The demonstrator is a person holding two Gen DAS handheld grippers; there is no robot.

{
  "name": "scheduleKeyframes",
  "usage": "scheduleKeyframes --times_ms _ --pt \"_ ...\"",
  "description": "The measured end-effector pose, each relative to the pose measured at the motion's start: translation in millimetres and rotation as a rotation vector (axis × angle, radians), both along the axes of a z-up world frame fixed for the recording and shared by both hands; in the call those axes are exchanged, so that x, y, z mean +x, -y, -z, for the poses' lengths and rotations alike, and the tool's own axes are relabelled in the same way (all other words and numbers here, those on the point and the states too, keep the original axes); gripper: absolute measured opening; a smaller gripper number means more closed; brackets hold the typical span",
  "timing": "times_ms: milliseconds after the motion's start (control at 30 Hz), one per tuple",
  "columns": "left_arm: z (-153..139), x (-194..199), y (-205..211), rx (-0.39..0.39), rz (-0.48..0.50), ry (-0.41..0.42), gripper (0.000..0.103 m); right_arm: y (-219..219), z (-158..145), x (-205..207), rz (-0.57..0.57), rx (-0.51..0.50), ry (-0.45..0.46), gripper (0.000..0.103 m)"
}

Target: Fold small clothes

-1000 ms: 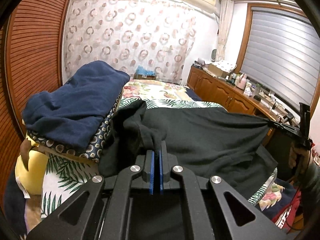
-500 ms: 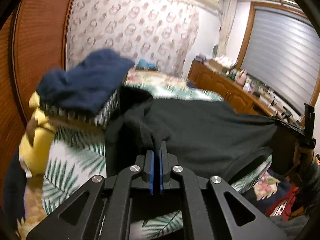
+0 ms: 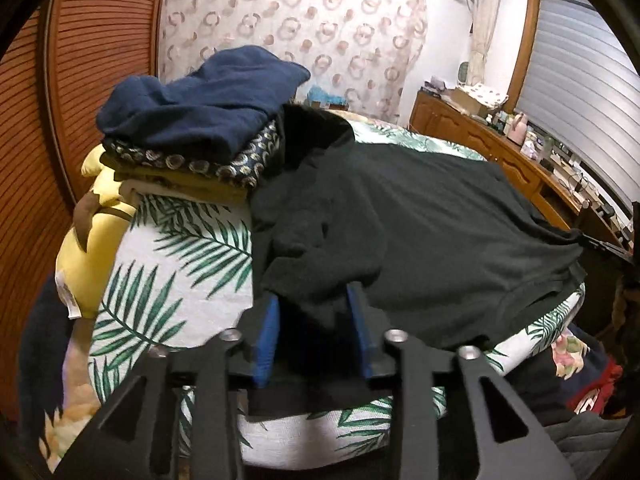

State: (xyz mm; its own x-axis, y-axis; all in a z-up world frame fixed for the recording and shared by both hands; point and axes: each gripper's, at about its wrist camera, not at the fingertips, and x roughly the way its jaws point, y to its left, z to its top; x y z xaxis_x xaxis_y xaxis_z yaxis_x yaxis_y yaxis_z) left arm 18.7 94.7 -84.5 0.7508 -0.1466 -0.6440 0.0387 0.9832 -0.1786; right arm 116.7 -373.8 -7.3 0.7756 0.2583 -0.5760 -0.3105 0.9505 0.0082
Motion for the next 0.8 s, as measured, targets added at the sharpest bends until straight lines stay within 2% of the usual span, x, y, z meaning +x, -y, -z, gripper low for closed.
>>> scheduleKeyframes --times_ms 133,200,233,267,633,733,800 --pt "1.0 3.3 -3.8 0.019 -0.029 0.002 0.041 -0.9 -0.1 -13.9 0.006 -0.017 0.023 0.014" --pt "1.7 3.1 -5.9 0.016 -0.046 0.006 0.041 -3.2 -0.6 -17.9 0.003 -0.017 0.030 0.028" --pt "1.9 2.8 -7.5 0.011 -0.053 0.009 0.041 -4.2 -0.3 -20.1 0.001 -0.017 0.036 0.040" --pt "2.7 2.8 -9.4 0.007 -0.059 0.011 0.041 -5.3 -0.9 -21.4 -0.004 -0.011 0.043 0.047" --pt "31.1 18.6 -18.0 -0.016 -0.086 -0.093 0.041 -35.7 11.9 -15.4 -0.084 0.002 0.029 0.051" --pt "31.3 17.1 -16.5 -0.005 -0.085 -0.084 0.041 -45.0 16.4 -10.9 -0.105 -0.001 0.016 0.058" --pt "31.7 16.1 -15.6 0.001 -0.085 -0.079 0.041 -48.0 20.4 -7.5 -0.112 -0.005 0.003 0.058"
